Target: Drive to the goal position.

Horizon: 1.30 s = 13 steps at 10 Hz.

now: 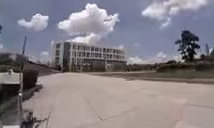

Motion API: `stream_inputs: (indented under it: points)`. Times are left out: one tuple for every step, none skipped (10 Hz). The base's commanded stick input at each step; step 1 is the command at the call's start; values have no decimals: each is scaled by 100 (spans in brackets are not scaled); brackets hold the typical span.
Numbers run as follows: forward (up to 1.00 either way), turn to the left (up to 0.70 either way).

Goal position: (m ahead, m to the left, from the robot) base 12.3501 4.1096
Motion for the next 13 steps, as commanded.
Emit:
stream_inputs:
  points:
    - [50, 0]
    - [50, 0]
    - [50, 0]
    - [50, 0]
    - [50, 0]
    - [50, 0]
    - [50, 0]
    - [50, 0]
    - [50, 0]
    - [50, 0]
    - [50, 0]
    - [50, 0]
    - [50, 0]
